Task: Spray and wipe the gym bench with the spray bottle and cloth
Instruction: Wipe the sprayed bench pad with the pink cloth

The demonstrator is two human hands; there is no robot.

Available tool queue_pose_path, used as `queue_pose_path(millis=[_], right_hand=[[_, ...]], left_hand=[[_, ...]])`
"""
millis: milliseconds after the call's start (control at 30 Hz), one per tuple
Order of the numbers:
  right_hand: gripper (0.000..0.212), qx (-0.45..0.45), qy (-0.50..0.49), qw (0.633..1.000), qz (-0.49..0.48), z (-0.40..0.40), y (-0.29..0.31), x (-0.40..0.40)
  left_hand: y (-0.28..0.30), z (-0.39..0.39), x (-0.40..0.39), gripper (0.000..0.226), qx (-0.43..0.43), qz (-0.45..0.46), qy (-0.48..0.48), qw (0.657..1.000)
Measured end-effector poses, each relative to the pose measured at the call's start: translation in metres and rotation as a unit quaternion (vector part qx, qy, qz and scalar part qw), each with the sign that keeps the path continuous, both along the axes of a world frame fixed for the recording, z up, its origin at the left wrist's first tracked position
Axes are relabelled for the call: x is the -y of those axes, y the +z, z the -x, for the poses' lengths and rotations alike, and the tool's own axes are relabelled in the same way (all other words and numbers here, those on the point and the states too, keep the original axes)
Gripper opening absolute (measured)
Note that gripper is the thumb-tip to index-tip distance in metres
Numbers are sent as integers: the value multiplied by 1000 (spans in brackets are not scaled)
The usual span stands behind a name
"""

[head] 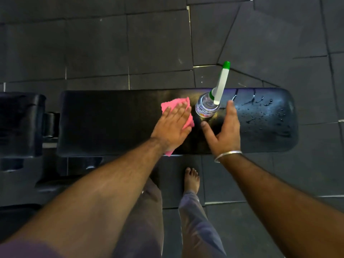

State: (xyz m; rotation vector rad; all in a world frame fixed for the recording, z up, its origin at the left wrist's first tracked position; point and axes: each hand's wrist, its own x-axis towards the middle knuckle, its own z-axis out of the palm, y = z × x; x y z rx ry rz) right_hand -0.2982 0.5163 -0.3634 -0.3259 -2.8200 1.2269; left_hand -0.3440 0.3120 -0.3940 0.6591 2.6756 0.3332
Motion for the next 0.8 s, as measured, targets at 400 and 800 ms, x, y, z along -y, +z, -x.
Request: queue_pose_path(millis=[400,800], right_hand=[[57,-80,19,987,138,87,49,39],[35,111,431,894,50,53,96,310]], left_hand=[[66,-83,99,61,-11,-258,260,930],[72,-117,325,65,18,-277,691,667]])
